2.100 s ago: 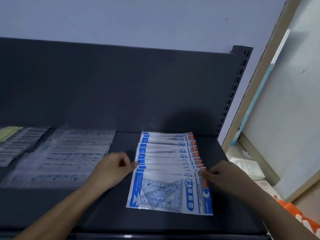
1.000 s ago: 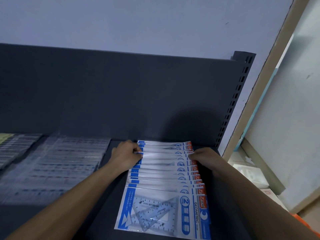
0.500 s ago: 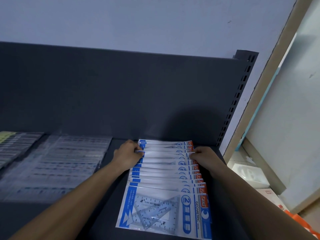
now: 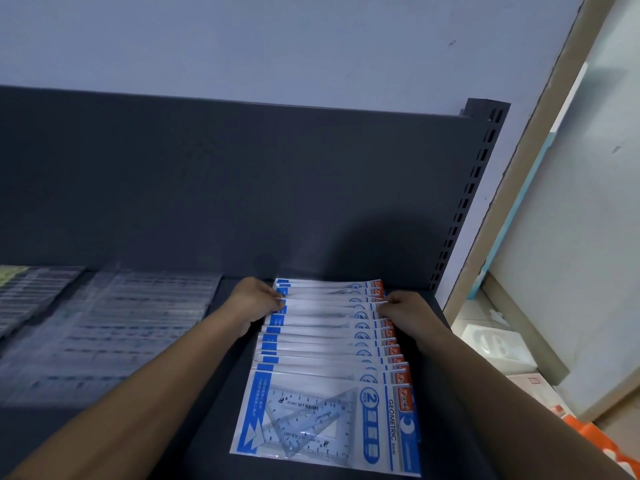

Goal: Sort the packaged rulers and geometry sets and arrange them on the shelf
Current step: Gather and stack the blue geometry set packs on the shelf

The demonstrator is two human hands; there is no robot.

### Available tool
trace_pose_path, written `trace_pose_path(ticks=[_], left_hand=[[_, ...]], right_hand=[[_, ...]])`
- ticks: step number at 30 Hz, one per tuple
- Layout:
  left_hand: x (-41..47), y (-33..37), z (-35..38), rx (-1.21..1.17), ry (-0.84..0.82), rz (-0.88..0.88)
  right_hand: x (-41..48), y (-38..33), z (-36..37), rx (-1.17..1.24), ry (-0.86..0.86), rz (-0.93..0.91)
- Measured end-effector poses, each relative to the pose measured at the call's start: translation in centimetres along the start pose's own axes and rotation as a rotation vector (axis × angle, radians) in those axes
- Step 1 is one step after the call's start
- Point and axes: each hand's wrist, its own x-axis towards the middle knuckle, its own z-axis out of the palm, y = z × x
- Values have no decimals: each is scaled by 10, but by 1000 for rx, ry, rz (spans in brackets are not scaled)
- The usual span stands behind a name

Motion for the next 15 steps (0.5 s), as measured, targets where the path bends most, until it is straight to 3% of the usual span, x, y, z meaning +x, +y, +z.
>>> trace_pose_path(ticks=[15], left_hand=[[11, -14, 6, -6, 71, 46]], right_hand=[[0, 7, 1, -39, 78, -69]])
